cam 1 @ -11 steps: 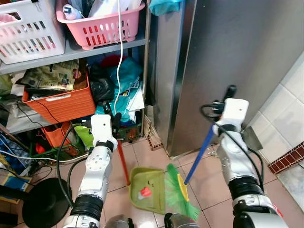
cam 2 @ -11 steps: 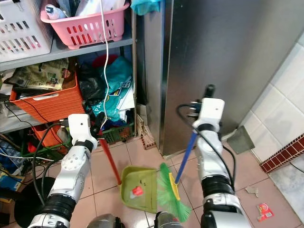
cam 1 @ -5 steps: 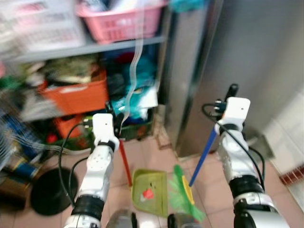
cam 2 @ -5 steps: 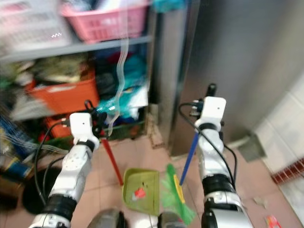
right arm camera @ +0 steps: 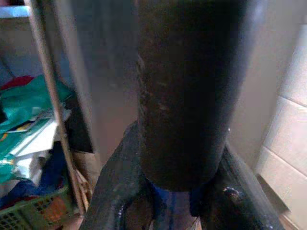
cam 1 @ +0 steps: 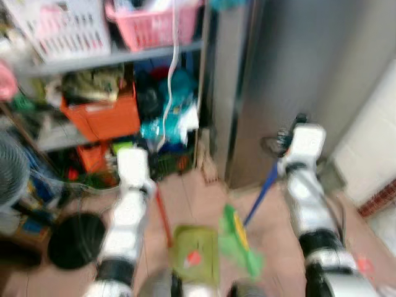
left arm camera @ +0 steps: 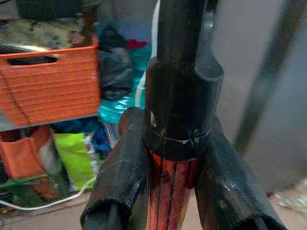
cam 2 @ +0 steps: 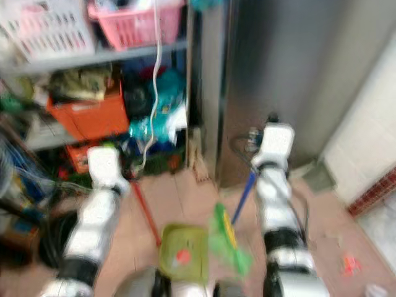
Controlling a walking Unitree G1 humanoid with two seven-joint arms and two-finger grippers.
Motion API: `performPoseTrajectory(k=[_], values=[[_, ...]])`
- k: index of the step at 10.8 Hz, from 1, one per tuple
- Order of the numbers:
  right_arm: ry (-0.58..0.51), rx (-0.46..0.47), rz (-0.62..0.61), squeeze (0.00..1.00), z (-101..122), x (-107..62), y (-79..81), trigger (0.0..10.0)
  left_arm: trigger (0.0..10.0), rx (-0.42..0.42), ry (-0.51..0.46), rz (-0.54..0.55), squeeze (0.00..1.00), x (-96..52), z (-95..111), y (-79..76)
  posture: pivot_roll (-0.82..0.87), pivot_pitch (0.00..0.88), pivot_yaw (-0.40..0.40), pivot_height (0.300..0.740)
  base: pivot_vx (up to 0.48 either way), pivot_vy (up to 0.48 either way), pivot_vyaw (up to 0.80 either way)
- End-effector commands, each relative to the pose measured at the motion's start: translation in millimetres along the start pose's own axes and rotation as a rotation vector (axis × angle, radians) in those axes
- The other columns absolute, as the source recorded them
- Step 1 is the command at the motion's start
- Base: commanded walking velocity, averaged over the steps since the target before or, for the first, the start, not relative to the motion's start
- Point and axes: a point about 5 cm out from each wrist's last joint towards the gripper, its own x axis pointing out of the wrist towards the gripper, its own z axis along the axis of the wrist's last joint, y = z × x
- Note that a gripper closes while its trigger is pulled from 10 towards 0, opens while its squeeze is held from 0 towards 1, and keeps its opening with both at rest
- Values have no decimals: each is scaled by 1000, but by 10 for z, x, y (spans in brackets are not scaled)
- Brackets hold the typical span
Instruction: Sweep floor
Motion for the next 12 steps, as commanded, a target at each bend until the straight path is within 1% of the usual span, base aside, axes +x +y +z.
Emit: performPoseTrajectory(k=[1, 2, 8, 9, 12], values=[[51, -13, 8, 0, -100, -33, 14, 10000, 10000, -7, -46, 10, 0, 30, 118, 51, -80, 0, 56, 740, -255, 0, 0], [51, -14, 8, 0, -102, -33, 11, 10000, 10000, -8, -44, 9, 0, 30, 116, 51, -80, 0, 56, 740, -240, 0, 0], [53, -18, 12, 0, -104, -29, 3, 10000, 10000, -30, -59, 24, 0, 35, 159, 76, -83, 0, 52, 740, 0, 0, 0], [56, -16, 12, 0, -107, -27, 2, 10000, 10000, -32, -58, 27, 0, 34, 162, 79, -83, 0, 52, 740, 0, 0, -800], [57, -15, 13, 0, -101, -19, 1, 10000, 10000, -80, -55, 46, 0, 52, 191, 108, -84, 0, 50, 740, 0, 0, -800]])
